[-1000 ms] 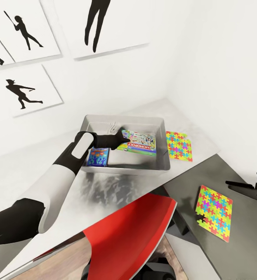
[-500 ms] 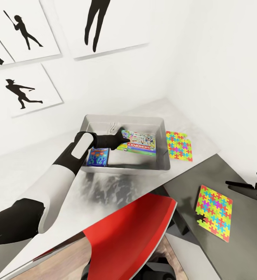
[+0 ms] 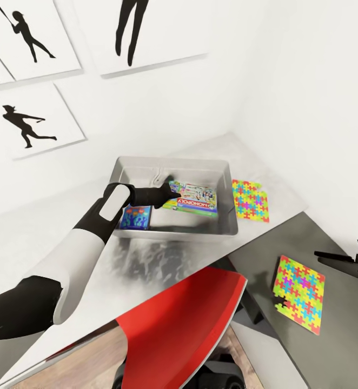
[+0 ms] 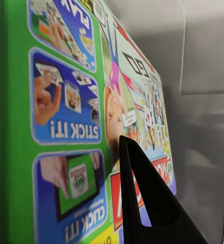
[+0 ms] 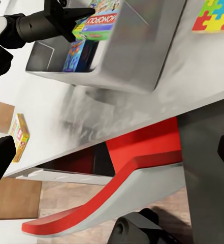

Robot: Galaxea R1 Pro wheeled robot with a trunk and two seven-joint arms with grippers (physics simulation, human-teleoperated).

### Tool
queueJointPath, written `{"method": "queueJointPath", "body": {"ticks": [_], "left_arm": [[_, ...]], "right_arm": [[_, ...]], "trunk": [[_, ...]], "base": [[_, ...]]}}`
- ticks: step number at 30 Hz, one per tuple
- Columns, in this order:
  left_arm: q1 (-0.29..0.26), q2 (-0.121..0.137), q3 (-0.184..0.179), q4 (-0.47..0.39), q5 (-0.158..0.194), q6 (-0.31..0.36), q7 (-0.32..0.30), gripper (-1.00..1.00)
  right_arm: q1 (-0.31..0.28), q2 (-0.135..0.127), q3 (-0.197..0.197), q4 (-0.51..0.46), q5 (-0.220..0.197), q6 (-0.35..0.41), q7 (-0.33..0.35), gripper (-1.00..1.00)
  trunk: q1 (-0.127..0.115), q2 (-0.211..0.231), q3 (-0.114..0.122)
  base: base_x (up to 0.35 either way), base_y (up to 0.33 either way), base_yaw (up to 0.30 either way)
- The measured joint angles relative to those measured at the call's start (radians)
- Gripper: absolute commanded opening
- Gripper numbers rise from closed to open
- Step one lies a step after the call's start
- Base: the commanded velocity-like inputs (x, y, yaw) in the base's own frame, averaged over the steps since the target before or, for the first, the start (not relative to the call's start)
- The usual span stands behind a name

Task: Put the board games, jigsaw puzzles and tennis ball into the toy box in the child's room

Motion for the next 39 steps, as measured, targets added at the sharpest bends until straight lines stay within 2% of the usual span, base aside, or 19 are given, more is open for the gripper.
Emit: {"method": "queueJointPath", "body": {"ticks": [18,24,39], "left_arm": [[0.002,-0.001,0.001,0.001,-0.001,0.0,0.005,-1.0],[0.003,0.0,0.002,0.001,0.018,0.001,0.004,-1.0],[0.003,0.0,0.002,0.0,0.024,-0.003,-0.002,-1.0]], "right_arm": [[0.0,0.0,0.0,0.0,0.0,0.0,0.0,1.0],[0.0,0.001,0.0,0.0,-0.001,0.0,0.0,1.0],[0.0,0.001,0.001,0.0,-0.001,-0.001,0.0,1.0]], "trunk": [[0.0,0.0,-0.029],[0.0,0.0,-0.038],[0.0,0.0,-0.044]], "base": [[0.0,0.0,0.0],[0.0,0.0,0.0],[0.0,0.0,0.0]]}}
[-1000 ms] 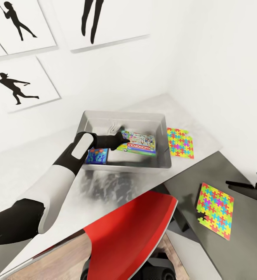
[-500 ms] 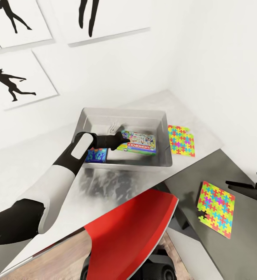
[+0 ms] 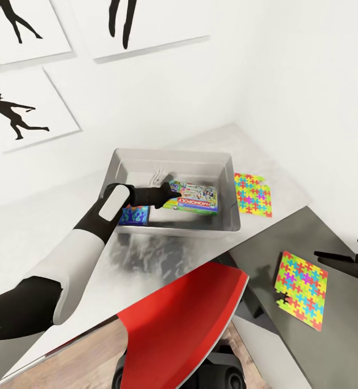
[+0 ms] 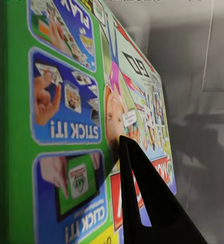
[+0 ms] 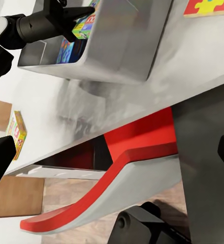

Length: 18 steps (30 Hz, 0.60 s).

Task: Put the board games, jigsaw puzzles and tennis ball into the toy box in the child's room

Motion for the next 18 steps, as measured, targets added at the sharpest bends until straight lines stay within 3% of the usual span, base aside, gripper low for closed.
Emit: {"method": "queueJointPath", "body": {"ticks": [18], "left_arm": [[-0.002,0.001,0.029,0.0,-0.022,-0.01,-0.003,-1.0]], "right_arm": [[0.001,0.0,0.001,0.0,0.0,0.0,0.0,1.0]], "trunk": [[0.0,0.0,0.0]], "base": [[0.0,0.0,0.0]]}}
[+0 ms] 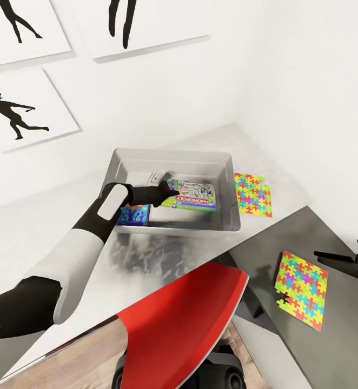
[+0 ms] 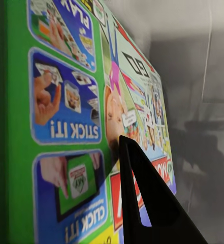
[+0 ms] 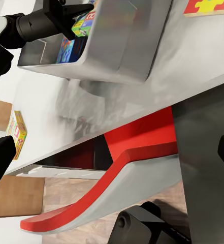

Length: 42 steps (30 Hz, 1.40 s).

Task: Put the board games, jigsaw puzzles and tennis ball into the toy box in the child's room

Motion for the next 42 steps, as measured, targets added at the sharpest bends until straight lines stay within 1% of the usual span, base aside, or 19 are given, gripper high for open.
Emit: {"method": "queueJointPath", "body": {"ticks": [8,22,31,36,42], "left_arm": [[-0.001,0.0,0.002,0.0,0.007,0.0,0.002,-1.0],[-0.003,0.0,0.005,-0.002,0.052,0.004,0.005,-1.0],[-0.003,-0.002,0.002,-0.031,0.049,0.005,0.006,-1.0],[-0.003,-0.002,0.002,-0.05,0.041,0.004,0.004,-1.0],[-0.003,-0.001,0.003,-0.062,0.039,0.004,0.004,-1.0]], "right_arm": [[-0.001,0.0,0.0,0.0,0.0,0.0,0.0,1.0],[-0.001,0.0,0.0,0.0,0.0,0.0,0.0,1.0],[-0.001,0.0,0.0,0.0,0.0,0.0,0.0,1.0],[-0.001,0.0,0.0,0.0,0.0,0.0,0.0,1.0],[0.0,0.0,0.0,0.0,0.0,0.0,0.0,1.0]], "trunk": [[0.0,0.0,-0.003],[0.0,0.0,-0.022],[0.0,0.0,-0.037],[0.0,0.0,-0.045],[0.0,0.0,-0.05]], "base": [[0.0,0.0,0.0],[0.0,0.0,0.0],[0.0,0.0,0.0],[0.0,0.0,0.0],[0.0,0.0,0.0]]}}
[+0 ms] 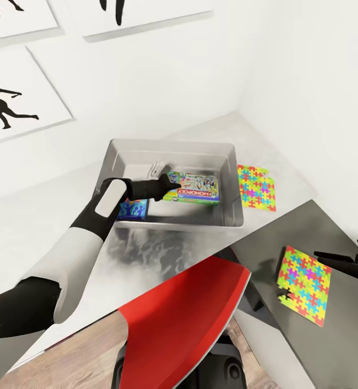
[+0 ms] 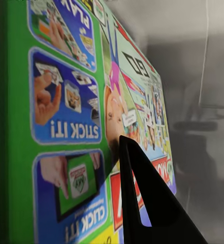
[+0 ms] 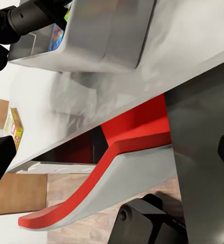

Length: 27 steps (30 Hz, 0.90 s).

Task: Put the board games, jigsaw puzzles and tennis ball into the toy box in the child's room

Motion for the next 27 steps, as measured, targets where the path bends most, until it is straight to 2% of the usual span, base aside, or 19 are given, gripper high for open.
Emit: {"method": "queueJointPath", "body": {"ticks": [2,3,27], "left_arm": [[0.0,0.0,0.0,-0.002,0.0,0.0,0.0,-1.0],[0.0,0.0,0.0,-0.003,0.0,0.0,0.0,1.0],[0.0,0.001,0.002,-0.005,-0.01,0.006,-0.006,1.0]], "right_arm": [[0.0,0.0,0.0,0.0,0.0,0.0,0.0,1.0],[0.0,0.0,0.0,0.0,0.0,0.0,0.0,1.0],[0.0,0.0,0.0,0.0,0.0,0.0,0.0,1.0]], "trunk": [[0.0,0.0,-0.001],[0.0,0.0,-0.001],[0.0,0.0,-0.002]], "base": [[0.0,0.0,0.0],[0.0,0.0,0.0],[0.0,0.0,0.0]]}}
